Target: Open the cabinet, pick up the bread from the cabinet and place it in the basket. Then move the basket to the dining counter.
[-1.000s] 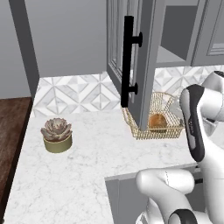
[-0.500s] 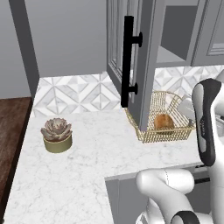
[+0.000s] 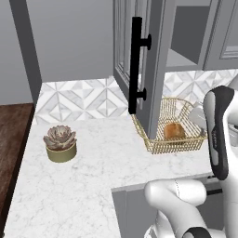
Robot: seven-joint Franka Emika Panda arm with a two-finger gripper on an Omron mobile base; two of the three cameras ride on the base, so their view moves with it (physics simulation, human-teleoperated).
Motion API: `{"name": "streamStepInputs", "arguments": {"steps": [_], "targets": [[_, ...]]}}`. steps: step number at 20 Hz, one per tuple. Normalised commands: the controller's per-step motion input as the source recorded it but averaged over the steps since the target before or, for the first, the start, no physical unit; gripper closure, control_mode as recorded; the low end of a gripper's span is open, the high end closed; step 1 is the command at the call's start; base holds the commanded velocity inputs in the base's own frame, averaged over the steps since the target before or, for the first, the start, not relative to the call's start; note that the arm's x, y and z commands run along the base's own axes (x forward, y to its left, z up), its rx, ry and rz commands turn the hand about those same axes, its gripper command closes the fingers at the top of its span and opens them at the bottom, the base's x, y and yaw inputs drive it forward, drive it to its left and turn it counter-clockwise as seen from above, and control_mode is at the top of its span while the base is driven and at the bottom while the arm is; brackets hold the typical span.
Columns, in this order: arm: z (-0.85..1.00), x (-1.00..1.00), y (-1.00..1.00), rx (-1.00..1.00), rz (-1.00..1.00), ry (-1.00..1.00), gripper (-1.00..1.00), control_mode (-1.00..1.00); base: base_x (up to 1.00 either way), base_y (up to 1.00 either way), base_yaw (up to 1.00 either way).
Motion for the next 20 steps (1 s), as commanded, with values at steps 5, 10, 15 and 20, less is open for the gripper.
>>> {"name": "streamStepInputs", "arguments": {"steps": [5,10,15,20], "targets": [[0.00,-0.01,0.00,0.00,0.00,0.00,1.00,1.00,-0.16,0.00,0.00],[0.00,0.00,0.00,0.00,0.00,0.00,1.00,1.00,-0.63,-0.22,-0.01],[0.00,0.00,0.00,0.00,0.00,0.00,1.00,1.00,-0.18,-0.72,-0.13],[0.00,0.00,0.00,0.00,0.00,0.00,1.00,1.00,0.00,-1.00,-0.41]]}}
